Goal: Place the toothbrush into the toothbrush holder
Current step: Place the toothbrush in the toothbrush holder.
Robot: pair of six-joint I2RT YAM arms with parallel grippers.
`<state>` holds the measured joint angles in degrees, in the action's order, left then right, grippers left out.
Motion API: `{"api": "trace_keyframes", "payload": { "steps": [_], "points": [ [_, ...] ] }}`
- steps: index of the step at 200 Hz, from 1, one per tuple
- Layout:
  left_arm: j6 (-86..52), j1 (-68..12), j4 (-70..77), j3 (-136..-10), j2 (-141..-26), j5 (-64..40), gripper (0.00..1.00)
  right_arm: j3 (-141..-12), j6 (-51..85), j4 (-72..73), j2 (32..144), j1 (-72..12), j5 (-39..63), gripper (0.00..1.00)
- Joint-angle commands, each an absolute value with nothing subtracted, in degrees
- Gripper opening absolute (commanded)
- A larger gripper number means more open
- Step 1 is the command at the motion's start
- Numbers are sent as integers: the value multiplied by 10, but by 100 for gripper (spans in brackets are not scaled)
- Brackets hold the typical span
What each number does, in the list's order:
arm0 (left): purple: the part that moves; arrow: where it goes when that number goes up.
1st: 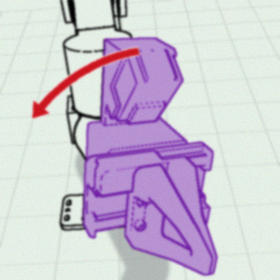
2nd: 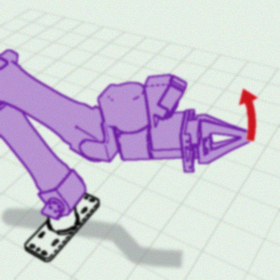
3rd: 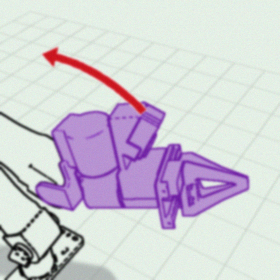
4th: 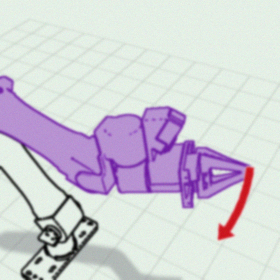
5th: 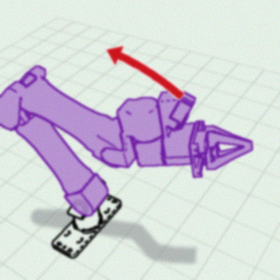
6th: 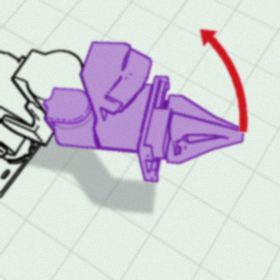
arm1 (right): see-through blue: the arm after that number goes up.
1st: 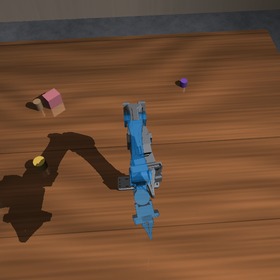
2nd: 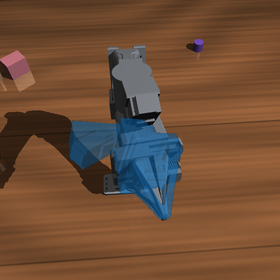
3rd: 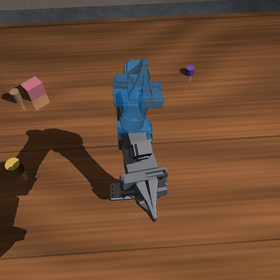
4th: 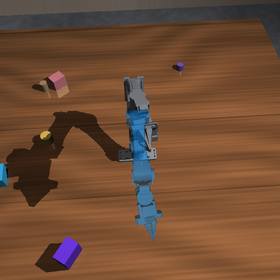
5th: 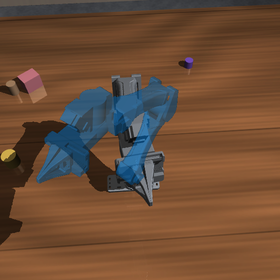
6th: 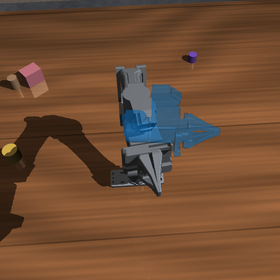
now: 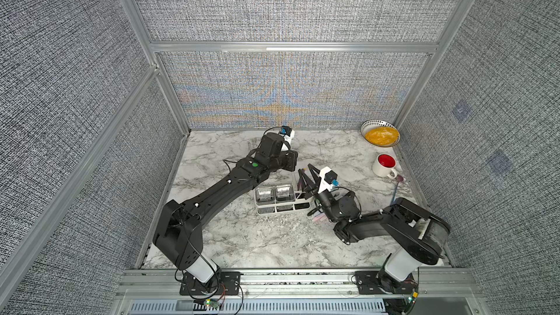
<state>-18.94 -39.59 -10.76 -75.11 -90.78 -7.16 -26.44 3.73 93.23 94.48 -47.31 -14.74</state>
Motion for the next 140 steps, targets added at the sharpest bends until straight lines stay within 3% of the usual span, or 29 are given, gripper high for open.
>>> {"api": "trace_keyframes", "payload": {
  "steps": [1,140],
  "points": [
    [-169,-405,-126,-755,-896,-42,0,-252,37,1046,929,-474,-156,47],
    [-149,-479,-114,-727,-854,49,0,-143,7,1002,796,-473,-211,49]
  ]
}}
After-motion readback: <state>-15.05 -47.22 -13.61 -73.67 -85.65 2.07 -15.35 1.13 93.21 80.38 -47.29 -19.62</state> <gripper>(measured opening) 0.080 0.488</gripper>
